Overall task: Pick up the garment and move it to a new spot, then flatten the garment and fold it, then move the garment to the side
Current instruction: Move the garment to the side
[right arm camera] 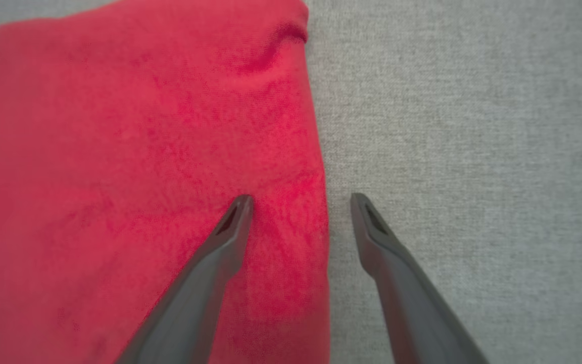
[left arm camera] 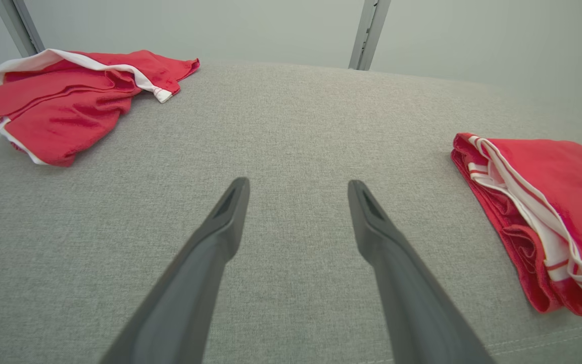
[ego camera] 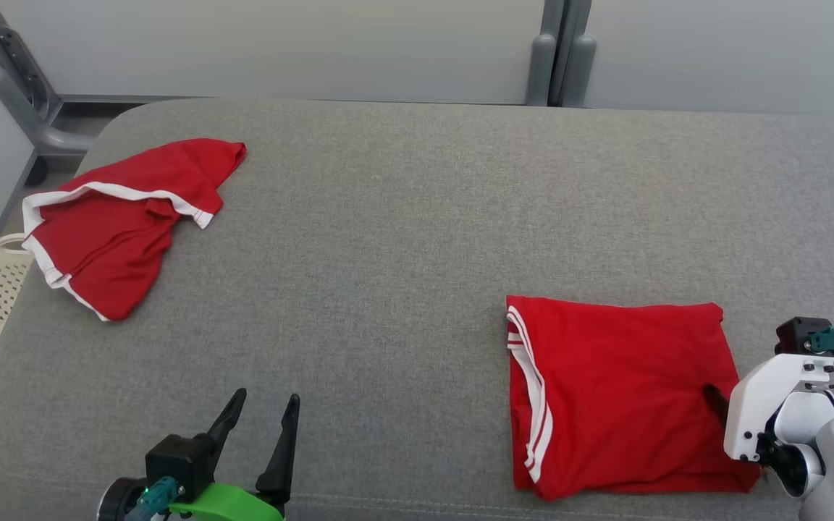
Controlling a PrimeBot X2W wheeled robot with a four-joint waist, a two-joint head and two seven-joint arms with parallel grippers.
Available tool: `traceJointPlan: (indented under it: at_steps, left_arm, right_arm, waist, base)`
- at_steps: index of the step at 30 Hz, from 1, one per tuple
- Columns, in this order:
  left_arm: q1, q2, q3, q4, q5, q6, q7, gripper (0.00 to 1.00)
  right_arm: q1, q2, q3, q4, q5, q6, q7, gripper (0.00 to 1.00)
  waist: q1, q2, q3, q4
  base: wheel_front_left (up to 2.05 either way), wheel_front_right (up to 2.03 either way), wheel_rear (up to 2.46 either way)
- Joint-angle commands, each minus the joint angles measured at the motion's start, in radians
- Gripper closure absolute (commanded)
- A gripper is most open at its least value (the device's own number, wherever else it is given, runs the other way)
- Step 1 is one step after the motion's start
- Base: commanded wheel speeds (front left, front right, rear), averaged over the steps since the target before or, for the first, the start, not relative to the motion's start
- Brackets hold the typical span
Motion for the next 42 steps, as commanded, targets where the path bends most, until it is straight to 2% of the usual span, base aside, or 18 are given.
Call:
traceJointPlan:
  at_steps: [1,2,3,4,5,16,23,27,33,42]
  left_arm:
    - [-0.020,0.007,0.002,-0.007,0.006,0.006,0.000,0.00]
    - [-0.022,0.008,0.002,-0.008,0.006,0.006,-0.001,0.00]
    - [-0.025,0.007,0.002,-0.009,0.007,0.007,-0.001,0.00]
    - [-0.026,0.006,0.001,-0.010,0.008,0.007,-0.002,0.00]
    - [-0.027,0.003,0.002,-0.010,0.006,0.009,-0.003,0.00]
    - [-0.038,-0.012,0.023,-0.014,-0.003,0.034,-0.019,0.00]
    - [-0.048,-0.018,0.030,-0.028,-0.006,0.034,-0.027,0.00]
    - [-0.056,-0.024,0.020,-0.029,-0.003,0.029,-0.028,0.00]
    - [-0.077,-0.024,0.016,-0.025,0.006,0.023,-0.028,0.00]
    - [-0.133,-0.023,-0.011,-0.020,0.028,0.002,-0.018,0.00]
  right_arm:
    - [-0.016,-0.012,0.009,0.020,0.002,0.000,-0.011,0.00]
    - [-0.020,-0.012,0.015,0.032,0.002,0.000,-0.012,0.14]
    - [-0.025,-0.008,0.017,0.045,0.008,0.000,-0.014,0.60]
    - [-0.030,-0.007,0.018,0.058,0.011,0.000,-0.014,0.92]
    - [-0.032,-0.008,0.021,0.070,0.011,0.000,-0.015,1.00]
    - [-0.075,-0.031,0.078,0.113,0.021,-0.001,-0.067,1.00]
    - [-0.139,-0.040,0.130,0.111,0.026,-0.001,-0.086,1.00]
    - [-0.203,-0.036,0.162,0.121,0.020,-0.001,-0.096,1.00]
    - [-0.340,-0.025,0.237,0.155,-0.002,-0.001,-0.113,1.00]
    - [-0.505,-0.029,0.254,0.255,-0.009,-0.001,-0.199,1.00]
  waist:
    - [0.0000,0.0000,0.014,0.009]
    - [0.0000,0.0000,0.018,0.010]
    - [0.0000,0.0000,0.022,0.011]
    - [0.0000,0.0000,0.025,0.013]
    - [0.0000,0.0000,0.027,0.014]
    - [0.0000,0.0000,0.022,0.004]
    - [0.0000,0.0000,0.021,-0.036]
    - [0.0000,0.0000,0.037,-0.082]
    - [0.0000,0.0000,0.087,-0.195]
    - [0.0000,0.0000,0.165,-0.308]
  base:
    - [0.00,0.00,0.00]
    - [0.00,0.00,0.00]
    - [0.00,0.00,0.00]
    - [0.00,0.00,0.00]
    - [0.00,0.00,0.00]
    - [0.00,0.00,0.00]
    - [0.00,0.00,0.00]
    - [0.00,0.00,0.00]
    - [0.00,0.00,0.00]
    - [0.00,0.00,0.00]
